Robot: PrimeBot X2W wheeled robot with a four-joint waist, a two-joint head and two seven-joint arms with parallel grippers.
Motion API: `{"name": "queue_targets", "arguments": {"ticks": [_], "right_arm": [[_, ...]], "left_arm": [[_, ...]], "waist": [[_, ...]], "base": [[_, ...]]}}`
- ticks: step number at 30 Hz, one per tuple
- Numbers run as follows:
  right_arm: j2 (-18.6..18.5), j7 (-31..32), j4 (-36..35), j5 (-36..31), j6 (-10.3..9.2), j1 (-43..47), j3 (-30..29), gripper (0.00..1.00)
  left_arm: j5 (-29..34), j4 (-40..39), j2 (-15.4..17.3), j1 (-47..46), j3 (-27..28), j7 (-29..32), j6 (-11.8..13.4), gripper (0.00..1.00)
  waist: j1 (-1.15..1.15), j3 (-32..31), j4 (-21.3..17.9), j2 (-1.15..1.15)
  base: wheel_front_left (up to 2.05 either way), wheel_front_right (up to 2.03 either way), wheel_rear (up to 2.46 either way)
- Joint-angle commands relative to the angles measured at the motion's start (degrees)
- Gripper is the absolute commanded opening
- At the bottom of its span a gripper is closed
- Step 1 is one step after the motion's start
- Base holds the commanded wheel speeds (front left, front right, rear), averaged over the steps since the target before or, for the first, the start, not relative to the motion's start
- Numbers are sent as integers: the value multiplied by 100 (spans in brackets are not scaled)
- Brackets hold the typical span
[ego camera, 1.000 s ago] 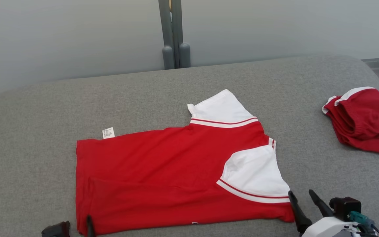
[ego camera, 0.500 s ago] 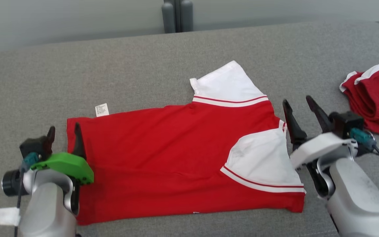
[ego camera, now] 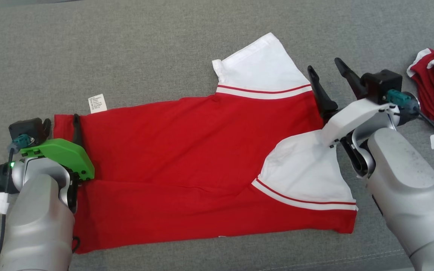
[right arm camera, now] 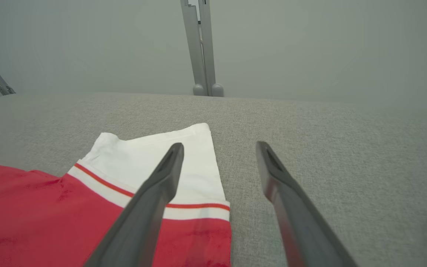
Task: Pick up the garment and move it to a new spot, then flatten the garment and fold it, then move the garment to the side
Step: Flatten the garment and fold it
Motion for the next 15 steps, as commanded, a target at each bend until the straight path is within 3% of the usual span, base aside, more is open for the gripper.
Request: {"name": "queue_targets", "arguments": {"ticks": [1, 4, 5, 6, 8, 9, 15], "right_arm": [[-59, 102, 107, 48, -10, -164, 56, 100], [-184, 390, 350, 162, -10, -523, 215, 100], [-218, 501, 429, 205, -10, -635, 269, 100], [-277, 625, 506, 190, -10, -752, 359, 100], [-336, 874, 650, 290, -10, -974, 485, 100], [-370, 993, 711, 303, -10, -1094, 577, 100], [-504, 1658, 1034, 593, -10, -1650, 1013, 100]], "left_arm": [[-19, 58, -1, -106, -10, -48, -22, 100], [-29, 171, -86, -185, -53, -117, -27, 100], [-42, 214, -115, -207, -62, -132, -34, 94], [-56, 253, -137, -241, -71, -134, -33, 64], [-54, 308, -204, -295, -114, -173, -50, 13], [-53, 312, -227, -323, -138, -178, -55, 0], [-40, 236, -329, -499, -268, -234, -105, 0]], "waist": [[-1, 112, 48, 0], [-1, 190, 146, 0], [-1, 214, 177, 0], [-1, 235, 207, 0], [-1, 280, 271, 0], [-1, 294, 300, 0], [-1, 387, 471, 0]], "base": [[0, 0, 0], [0, 0, 0], [0, 0, 0], [0, 0, 0], [0, 0, 0], [0, 0, 0], [0, 0, 0]]}}
